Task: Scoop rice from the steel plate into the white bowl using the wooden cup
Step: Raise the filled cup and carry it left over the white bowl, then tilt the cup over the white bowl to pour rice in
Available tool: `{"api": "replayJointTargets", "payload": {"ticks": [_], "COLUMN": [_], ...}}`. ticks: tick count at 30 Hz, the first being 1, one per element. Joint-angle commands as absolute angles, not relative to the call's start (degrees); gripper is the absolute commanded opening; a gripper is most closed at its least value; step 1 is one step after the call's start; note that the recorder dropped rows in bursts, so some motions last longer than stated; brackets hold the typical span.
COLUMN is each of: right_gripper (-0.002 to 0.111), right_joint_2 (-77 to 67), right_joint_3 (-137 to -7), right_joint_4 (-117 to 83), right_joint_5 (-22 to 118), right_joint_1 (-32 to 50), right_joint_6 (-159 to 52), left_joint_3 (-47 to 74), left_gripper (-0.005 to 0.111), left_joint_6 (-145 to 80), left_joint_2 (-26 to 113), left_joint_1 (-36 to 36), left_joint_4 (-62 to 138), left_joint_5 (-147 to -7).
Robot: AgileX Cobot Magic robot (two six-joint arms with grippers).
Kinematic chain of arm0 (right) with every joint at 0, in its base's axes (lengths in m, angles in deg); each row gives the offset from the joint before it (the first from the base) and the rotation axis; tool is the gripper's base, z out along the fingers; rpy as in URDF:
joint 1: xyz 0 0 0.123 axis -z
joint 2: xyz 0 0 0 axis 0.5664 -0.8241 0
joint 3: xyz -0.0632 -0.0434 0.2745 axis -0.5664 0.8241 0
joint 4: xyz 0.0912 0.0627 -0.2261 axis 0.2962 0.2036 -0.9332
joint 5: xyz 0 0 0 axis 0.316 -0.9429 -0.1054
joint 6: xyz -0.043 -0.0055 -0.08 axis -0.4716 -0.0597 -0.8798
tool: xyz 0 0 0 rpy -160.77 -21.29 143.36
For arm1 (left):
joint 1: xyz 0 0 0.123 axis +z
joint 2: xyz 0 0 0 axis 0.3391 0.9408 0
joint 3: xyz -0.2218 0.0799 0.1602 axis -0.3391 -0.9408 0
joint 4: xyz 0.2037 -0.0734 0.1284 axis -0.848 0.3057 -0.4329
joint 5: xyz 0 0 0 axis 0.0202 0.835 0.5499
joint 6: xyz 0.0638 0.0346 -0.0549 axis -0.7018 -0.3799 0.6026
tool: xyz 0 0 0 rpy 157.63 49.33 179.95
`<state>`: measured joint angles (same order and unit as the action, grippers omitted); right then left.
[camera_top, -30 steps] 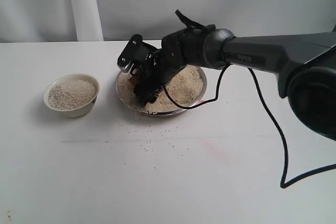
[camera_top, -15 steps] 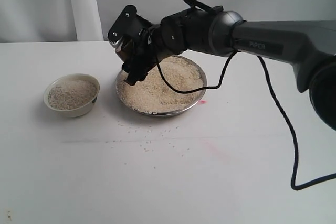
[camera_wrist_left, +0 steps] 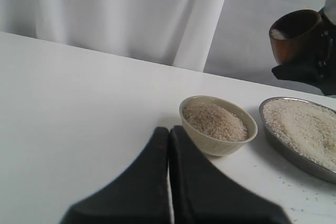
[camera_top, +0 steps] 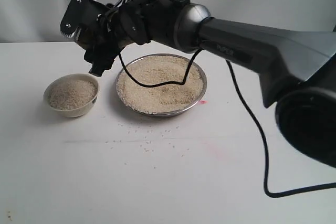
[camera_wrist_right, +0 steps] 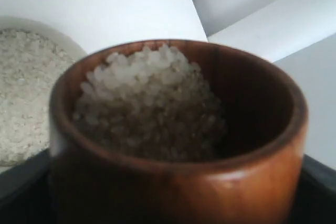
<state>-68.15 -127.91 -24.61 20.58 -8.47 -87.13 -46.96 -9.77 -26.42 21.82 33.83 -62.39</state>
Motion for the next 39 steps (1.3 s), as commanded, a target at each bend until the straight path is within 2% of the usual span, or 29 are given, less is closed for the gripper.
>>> {"api": "replayJointTargets", "payload": {"ticks": [1,11,39], "right_gripper": [0.0,0.0,0.0], "right_joint_2": [-73.24,-81.15,-83.08], "right_joint_3": [-136.22,-146.14,-145.79], "right_joint_4": [-35.37,-48.56,-71.51], "right_joint_5": [15.09,10.19,8.81], "right_joint_1": [-10.76,-14.07,-17.49], "right_joint_6": [-84.03,-82.07,-85.48], "left_joint_3": [-47.07,-47.07,-47.07], "left_gripper": [0.0,0.0,0.0], "left_joint_6": [-9.65,-9.65,-9.65], "left_joint_2": [-26.41,-26.41,-26.41], "left_joint_1": [21.56,21.56,21.56], "left_joint_4": [34.11,34.11,34.11], "left_joint_5": [-62.58,-62.58,-62.58]}}
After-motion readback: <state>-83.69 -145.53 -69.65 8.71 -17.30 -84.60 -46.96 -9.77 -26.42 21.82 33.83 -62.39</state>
